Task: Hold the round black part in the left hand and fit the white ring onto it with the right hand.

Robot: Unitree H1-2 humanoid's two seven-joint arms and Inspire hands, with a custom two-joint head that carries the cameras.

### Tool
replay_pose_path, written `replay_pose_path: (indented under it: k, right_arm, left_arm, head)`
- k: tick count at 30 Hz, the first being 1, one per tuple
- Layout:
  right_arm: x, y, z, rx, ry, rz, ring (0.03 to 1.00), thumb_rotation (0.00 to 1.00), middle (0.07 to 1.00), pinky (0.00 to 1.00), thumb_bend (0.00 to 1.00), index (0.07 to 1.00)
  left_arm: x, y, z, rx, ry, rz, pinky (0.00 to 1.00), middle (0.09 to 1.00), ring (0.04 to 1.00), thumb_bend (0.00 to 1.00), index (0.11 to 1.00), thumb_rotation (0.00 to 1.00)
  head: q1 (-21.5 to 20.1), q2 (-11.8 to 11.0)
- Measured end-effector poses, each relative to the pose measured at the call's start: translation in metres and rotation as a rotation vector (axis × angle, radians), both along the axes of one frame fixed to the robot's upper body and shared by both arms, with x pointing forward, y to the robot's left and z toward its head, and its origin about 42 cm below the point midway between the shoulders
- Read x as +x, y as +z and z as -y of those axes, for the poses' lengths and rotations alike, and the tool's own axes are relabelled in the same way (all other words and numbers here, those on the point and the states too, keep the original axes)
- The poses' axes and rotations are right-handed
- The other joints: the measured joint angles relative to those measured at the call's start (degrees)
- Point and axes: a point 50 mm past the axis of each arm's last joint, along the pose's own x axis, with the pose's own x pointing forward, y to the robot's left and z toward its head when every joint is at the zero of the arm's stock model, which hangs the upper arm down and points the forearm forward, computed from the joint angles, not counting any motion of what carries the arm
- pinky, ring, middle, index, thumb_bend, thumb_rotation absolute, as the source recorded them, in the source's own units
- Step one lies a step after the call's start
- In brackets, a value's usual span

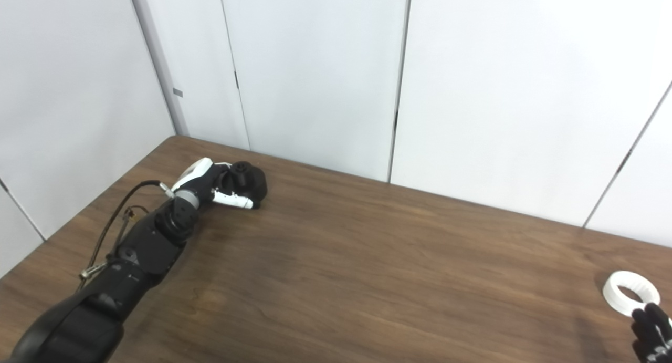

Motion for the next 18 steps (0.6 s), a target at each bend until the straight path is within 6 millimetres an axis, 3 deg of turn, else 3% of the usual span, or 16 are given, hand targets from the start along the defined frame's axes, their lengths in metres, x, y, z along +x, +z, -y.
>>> replay_pose_path:
  k: [5,9,10,11,13,18]
  right_arm:
    - [0.0,0.0001,0.0,0.0,0.0,0.001,0.967,1.0,0.927,1.0,0.82,0.93]
    - [0.0,0.0001,0.0,0.0,0.0,0.0,0.972,1.0,0.929,1.0,0.82,0.935]
    - [0.0,0.0001,0.0,0.0,0.0,0.0,0.974,1.0,0.93,1.0,0.82,0.932]
    - [0.0,0.0001,0.0,0.0,0.0,0.0,0.976,1.0,0.93,1.0,0.82,0.93]
    - [-0.0001,0.0001,0.0,0.001,0.0,0.0,0.977,1.0,0.927,1.0,0.82,0.927]
    - [-0.0001,0.0002,0.0,0.001,0.0,0.001,0.979,1.0,0.932,1.0,0.82,0.938]
  left_arm:
    - [0.0005,-0.0003,0.0007,0.014,0.006,0.009,1.0,0.947,1.0,1.0,0.659,0.33]
    - [0.0018,0.0004,0.0008,0.016,0.02,0.017,1.0,0.89,0.969,0.95,0.588,0.18]
    - [0.0017,0.0001,0.0009,0.008,0.028,0.023,0.96,0.867,0.949,0.7,0.529,0.11]
    - [0.0014,-0.0005,0.001,-0.003,0.039,0.033,0.92,0.852,0.932,0.61,0.507,0.09]
    - [0.001,-0.0019,0.0022,-0.02,0.058,0.051,0.85,0.824,0.899,0.54,0.486,0.06]
    - [0.0021,0.0027,0.0005,-0.008,0.087,0.101,0.76,0.775,0.842,0.52,0.479,0.05]
  head:
    - [0.1,0.0]
    - [0.1,0.1]
    - [0.2,0.2]
    - [0.2,0.2]
    - [0.2,0.3]
    - [0.2,0.4]
